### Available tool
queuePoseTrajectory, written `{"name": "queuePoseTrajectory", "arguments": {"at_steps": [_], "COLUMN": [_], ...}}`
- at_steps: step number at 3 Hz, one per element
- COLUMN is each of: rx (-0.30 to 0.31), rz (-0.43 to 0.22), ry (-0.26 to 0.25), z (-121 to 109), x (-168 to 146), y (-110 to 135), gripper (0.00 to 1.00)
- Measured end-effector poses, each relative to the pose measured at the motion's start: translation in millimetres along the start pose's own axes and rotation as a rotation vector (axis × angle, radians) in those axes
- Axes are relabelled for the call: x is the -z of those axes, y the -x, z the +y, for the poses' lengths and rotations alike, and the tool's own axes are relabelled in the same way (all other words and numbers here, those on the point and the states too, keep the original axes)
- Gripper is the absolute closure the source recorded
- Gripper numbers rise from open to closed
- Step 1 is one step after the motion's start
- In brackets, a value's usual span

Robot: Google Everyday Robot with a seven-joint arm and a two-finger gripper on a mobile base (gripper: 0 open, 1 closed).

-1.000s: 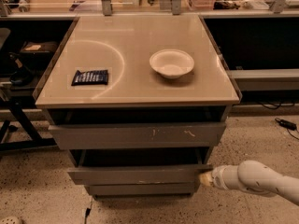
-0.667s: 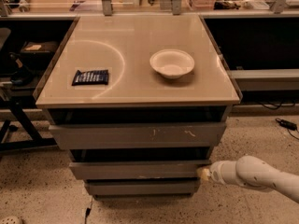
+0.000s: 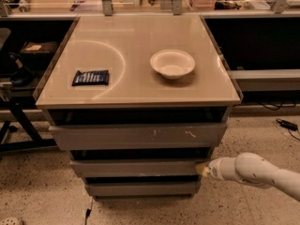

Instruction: Close middle drawer

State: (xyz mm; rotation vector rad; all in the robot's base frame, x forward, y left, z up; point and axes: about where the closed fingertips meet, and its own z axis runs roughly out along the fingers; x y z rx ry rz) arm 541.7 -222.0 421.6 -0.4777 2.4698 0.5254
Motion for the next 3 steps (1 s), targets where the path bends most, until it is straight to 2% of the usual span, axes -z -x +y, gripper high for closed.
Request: {"name": "queuePoseTrajectory", "arguments": {"at_steps": [2,3], "rx": [-0.039,-0.04], "rz": [0.088,0.09], "ry": [-0.003,-0.003], "z": [-3.8,-4.2], "x": [19.0,19.7], "y": [-19.3,-20.0], "gripper": [1.0,0.82]}}
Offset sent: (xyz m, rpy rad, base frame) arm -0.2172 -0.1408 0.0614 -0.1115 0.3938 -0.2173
